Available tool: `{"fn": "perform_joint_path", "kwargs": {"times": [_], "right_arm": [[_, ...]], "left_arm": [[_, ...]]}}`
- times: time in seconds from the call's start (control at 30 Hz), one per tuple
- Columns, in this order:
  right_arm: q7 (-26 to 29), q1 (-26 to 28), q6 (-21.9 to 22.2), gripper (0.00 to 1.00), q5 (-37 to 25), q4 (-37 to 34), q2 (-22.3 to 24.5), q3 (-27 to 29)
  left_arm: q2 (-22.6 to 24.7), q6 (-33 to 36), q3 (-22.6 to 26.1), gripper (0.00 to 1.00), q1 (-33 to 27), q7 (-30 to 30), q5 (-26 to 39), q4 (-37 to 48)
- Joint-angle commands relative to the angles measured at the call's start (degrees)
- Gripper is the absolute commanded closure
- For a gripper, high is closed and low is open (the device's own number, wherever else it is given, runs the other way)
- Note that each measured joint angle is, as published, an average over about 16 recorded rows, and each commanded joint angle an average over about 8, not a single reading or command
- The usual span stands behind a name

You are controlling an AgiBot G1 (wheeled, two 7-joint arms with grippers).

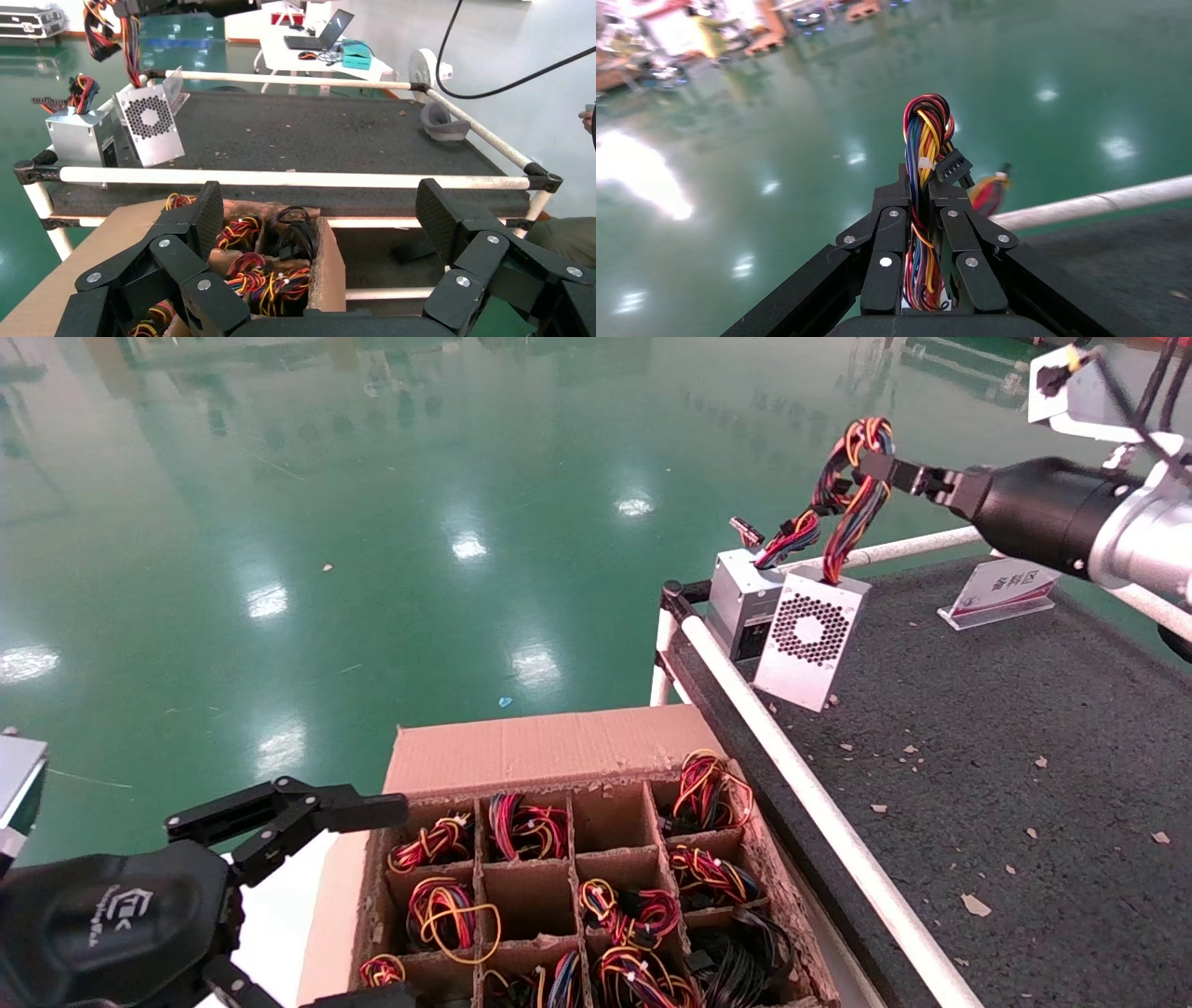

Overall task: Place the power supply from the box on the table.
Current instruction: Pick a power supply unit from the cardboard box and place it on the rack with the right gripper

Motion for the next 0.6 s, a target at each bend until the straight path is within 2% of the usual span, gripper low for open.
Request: {"fn": "perform_joint_path", "kwargs": {"times": [0.03,0.6], "right_arm": [[-0.83,-0.24,2.74,1.00,-0.10,-0.57,-0.59,-0.02],[-3.00,-2.07,4.33,1.00,0.92,-1.61,-3.57,0.69]], "left_arm": [[0.00,0.00,0.00,0.00,0.00,0.00,0.00,0.00],[0.00,0.00,0.00,0.00,0.00,0.00,0.00,0.00]]}}
